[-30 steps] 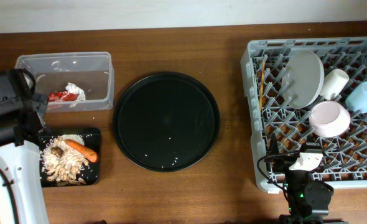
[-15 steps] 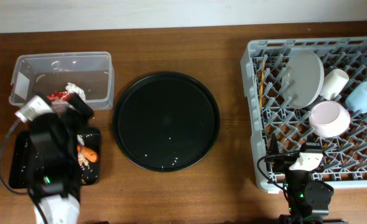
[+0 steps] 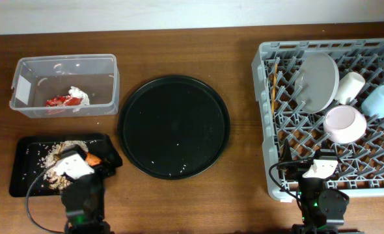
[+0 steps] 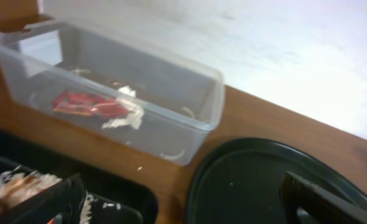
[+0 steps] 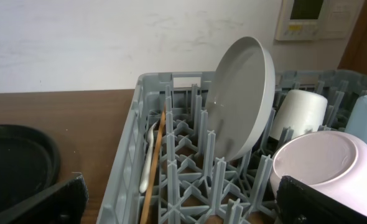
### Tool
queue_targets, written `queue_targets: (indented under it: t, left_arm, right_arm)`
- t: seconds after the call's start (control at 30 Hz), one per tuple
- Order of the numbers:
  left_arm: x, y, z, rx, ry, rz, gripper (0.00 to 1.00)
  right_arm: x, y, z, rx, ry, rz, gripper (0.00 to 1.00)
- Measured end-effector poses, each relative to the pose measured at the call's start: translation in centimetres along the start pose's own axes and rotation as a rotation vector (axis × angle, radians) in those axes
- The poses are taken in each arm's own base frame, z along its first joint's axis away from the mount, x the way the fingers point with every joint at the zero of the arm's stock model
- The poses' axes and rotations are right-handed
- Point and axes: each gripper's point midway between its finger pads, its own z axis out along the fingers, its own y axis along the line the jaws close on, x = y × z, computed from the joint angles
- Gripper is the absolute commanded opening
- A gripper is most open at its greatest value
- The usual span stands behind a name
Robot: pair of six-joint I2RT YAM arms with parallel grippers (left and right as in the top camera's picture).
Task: Sort waste into correct bins and load items into the dishwasher rack
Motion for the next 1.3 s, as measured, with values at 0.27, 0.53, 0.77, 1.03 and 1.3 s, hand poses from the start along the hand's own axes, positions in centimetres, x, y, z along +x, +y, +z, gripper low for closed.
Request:
queue_targets:
  t: [0.27, 0.53, 0.77, 1.03, 1.3]
  left_arm:
    - [-0.4, -2.6, -1.6, 0.12, -0.095, 0.172, 0.99]
    - [1.1, -1.5, -2.3, 0.082, -0.06, 0.213, 0.99]
    - [0.5, -1.4, -2.5, 0.069, -0.09, 0.209, 0.99]
    - [-1.3, -1.5, -2.8, 0.062, -0.168, 0.199, 0.99]
    - [0.1, -0.9, -2.5, 0.037, -0.106, 0.229, 0.99]
  right_arm:
    - [0.0, 0.0, 0.0, 0.0, 0.0, 0.0, 0.99]
    - [0.0, 0.0, 0.0, 0.0, 0.0, 0.0, 0.99]
    - [0.0, 0.0, 0.0, 0.0, 0.0, 0.0, 0.99]
    - [0.0, 0.0, 0.0, 0.0, 0.0, -0.001, 0.99]
    - [0.0, 0.0, 0.0, 0.0, 0.0, -0.001, 0.99]
